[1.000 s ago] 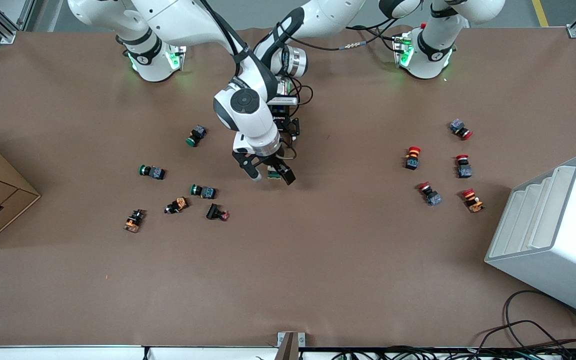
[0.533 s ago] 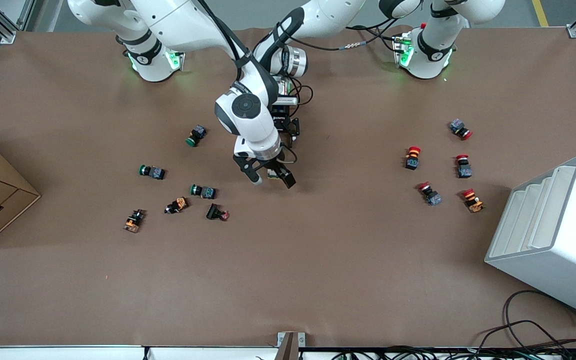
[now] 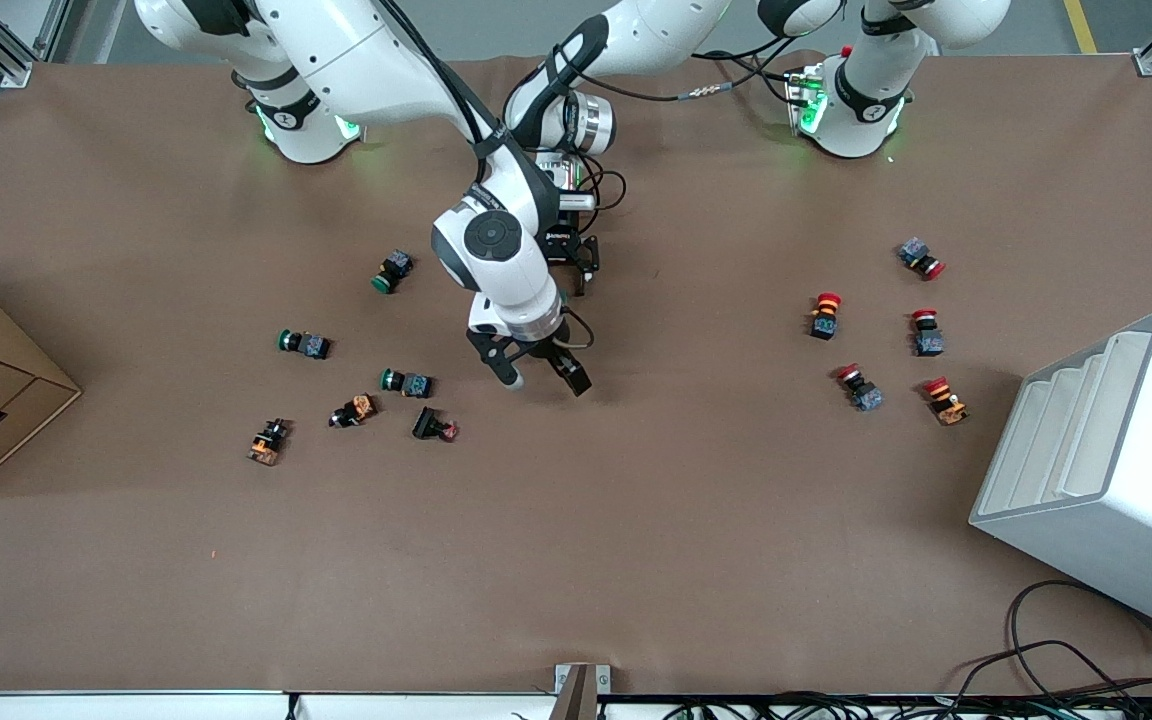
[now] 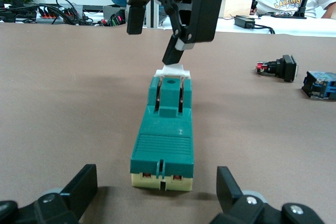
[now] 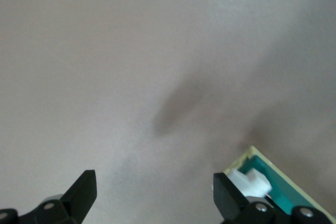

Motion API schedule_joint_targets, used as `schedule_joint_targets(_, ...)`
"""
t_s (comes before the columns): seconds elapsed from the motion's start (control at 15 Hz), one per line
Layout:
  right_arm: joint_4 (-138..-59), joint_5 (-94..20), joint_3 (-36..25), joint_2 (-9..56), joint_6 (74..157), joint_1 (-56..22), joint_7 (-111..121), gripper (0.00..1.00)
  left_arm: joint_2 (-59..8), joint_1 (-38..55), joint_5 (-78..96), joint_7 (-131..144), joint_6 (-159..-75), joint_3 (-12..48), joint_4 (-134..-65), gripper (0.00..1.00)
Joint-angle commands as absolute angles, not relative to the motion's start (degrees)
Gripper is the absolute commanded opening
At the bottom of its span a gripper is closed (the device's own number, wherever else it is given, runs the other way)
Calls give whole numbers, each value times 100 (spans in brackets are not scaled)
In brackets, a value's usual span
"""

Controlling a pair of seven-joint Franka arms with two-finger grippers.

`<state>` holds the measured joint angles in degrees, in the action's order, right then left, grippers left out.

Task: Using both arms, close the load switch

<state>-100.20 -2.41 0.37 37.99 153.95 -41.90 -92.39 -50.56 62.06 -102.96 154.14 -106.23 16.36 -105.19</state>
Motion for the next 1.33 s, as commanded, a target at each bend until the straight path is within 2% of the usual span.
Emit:
schedule_joint_targets(0.0,-9748,-79,88,3885,15093,-3781,-8660,100,-5256,6223,-10275,15478,-10705,1635,-10380,100)
schedule_joint_targets(0.2,-9545,-97,105,3780,14355,-3341,-7615,100,-5186,6223,-10257,15425,-10714,1644,-10371,100)
schedule_joint_targets(0.33,-9571,-97,97,3500,14011,-3051,-6912,100,-5177,6205,-10231,15302,-10714,1652,-10354,100)
schedule_joint_targets(0.53,-9580,-105,105,3051,13003,-2498,-5350,100,-5002,6153,-9523,14576,-10775,1809,-10170,100)
schedule_joint_targets(0.67,-9598,-105,105,2639,12099,-2050,-4111,100,-4957,6135,-8723,13899,-10775,1889,-9749,100)
schedule_joint_targets(0.93,-9606,-105,97,1891,10813,-1162,-2087,100,-4808,6030,-7719,12888,-10775,1898,-9081,100)
schedule_joint_targets(1.07,-9598,-97,97,1575,10321,-636,-1095,100,-4685,5855,-7088,12168,-10775,1898,-8633,100)
schedule_joint_targets(1.27,-9589,-79,97,1310,10038,68,303,100,-4457,5538,-6076,11288,-10775,1898,-8105,100)
